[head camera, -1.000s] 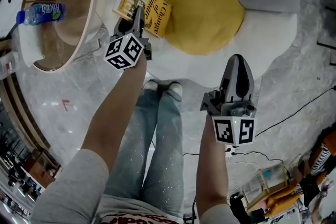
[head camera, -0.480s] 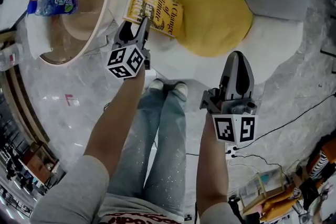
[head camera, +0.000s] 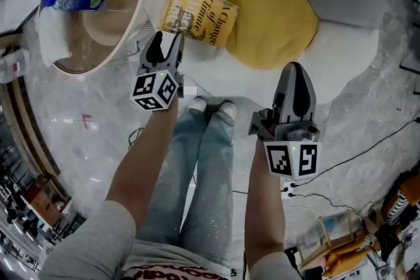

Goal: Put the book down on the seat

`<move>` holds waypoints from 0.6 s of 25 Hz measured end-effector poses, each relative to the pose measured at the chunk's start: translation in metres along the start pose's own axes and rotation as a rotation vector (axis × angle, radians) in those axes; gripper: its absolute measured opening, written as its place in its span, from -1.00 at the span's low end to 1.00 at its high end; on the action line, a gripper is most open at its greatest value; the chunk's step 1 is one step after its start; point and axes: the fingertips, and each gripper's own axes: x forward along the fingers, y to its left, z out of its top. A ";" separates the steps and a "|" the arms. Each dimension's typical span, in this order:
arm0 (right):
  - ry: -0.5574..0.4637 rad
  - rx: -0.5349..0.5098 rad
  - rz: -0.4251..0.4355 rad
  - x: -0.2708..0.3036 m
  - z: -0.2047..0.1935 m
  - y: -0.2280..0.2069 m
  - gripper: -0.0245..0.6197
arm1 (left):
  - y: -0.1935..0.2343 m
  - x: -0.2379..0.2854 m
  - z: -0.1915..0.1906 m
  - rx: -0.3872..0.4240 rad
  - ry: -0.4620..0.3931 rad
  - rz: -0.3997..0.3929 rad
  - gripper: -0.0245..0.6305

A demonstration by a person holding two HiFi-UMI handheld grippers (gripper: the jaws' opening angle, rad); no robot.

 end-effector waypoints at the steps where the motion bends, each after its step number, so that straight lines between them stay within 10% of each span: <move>1: 0.000 -0.001 0.000 0.000 0.000 0.001 -0.85 | -0.001 0.001 0.001 -0.002 0.001 -0.007 -0.14; 15: 0.006 -0.053 -0.029 -0.015 0.002 -0.001 -0.85 | -0.025 0.019 0.019 0.081 0.010 -0.114 -0.85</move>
